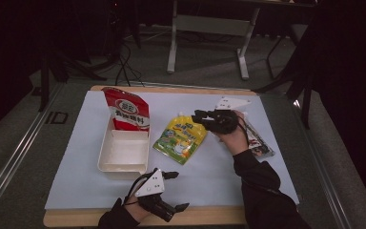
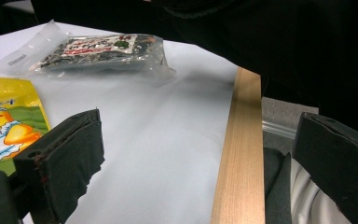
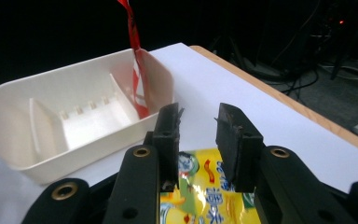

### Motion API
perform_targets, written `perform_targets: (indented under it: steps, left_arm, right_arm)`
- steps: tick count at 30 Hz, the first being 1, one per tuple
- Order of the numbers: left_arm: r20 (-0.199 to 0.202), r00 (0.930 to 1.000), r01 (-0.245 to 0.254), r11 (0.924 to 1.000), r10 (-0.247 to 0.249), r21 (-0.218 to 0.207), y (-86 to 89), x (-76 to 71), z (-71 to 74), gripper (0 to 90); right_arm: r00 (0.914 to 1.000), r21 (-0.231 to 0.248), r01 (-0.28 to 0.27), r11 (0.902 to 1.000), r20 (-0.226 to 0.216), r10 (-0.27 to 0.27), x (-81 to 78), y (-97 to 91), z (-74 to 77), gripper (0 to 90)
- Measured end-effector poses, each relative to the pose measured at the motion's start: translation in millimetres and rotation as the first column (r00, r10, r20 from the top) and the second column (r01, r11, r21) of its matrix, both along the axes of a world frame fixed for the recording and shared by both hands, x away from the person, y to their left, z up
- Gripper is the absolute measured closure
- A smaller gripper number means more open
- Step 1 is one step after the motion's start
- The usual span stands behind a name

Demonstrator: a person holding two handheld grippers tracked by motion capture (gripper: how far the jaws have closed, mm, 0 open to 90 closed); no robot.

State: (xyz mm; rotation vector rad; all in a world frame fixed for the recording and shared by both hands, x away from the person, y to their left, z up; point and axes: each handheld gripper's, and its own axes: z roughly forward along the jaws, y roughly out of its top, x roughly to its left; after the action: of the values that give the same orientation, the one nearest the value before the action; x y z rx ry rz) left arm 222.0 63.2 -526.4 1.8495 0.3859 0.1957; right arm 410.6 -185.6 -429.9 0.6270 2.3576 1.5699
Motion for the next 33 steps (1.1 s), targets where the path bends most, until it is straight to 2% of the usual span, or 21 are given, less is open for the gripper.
perform_targets:
  steps: [4,9,13,16,23,33]
  left_arm:
    - [-0.002,1.0,0.0,1.0,0.0,0.003,0.0,0.4,0.0,3.2]
    - [0.001,1.0,-0.002,1.0,0.002,0.005,0.0,1.2,-0.5,3.2]
    - [0.0,1.0,-0.002,1.0,0.002,0.006,-0.3,1.7,-0.6,3.2]
    - [0.001,1.0,0.0,1.0,0.0,0.009,-0.8,1.7,-0.9,3.2]
    - [-0.002,1.0,0.001,0.9999,-0.001,0.013,-1.3,2.1,-1.7,3.2]
    - [-0.009,1.0,0.001,0.9999,-0.001,0.016,-2.9,3.1,-3.6,3.2]
  right_arm:
    - [0.9992,-0.015,0.039,0.9991,0.011,-0.039,-1.8,-19.2,-1.5,71.8]
    - [0.9965,-0.014,0.083,0.9965,-0.008,-0.083,-2.1,-45.9,-4.1,77.0]
    - [0.991,-0.03,0.133,0.9907,-0.015,-0.133,-2.1,-67.8,-7.2,84.6]
    - [0.9868,-0.017,0.157,0.9874,-0.035,-0.158,-1.1,-83.1,-11.4,89.0]
    - [0.9735,-0.042,0.222,0.9741,-0.046,-0.224,0.0,-115.4,-23.1,90.0]
    - [0.9423,-0.069,0.323,0.9439,-0.069,-0.327,7.1,-161.5,-43.9,90.0]
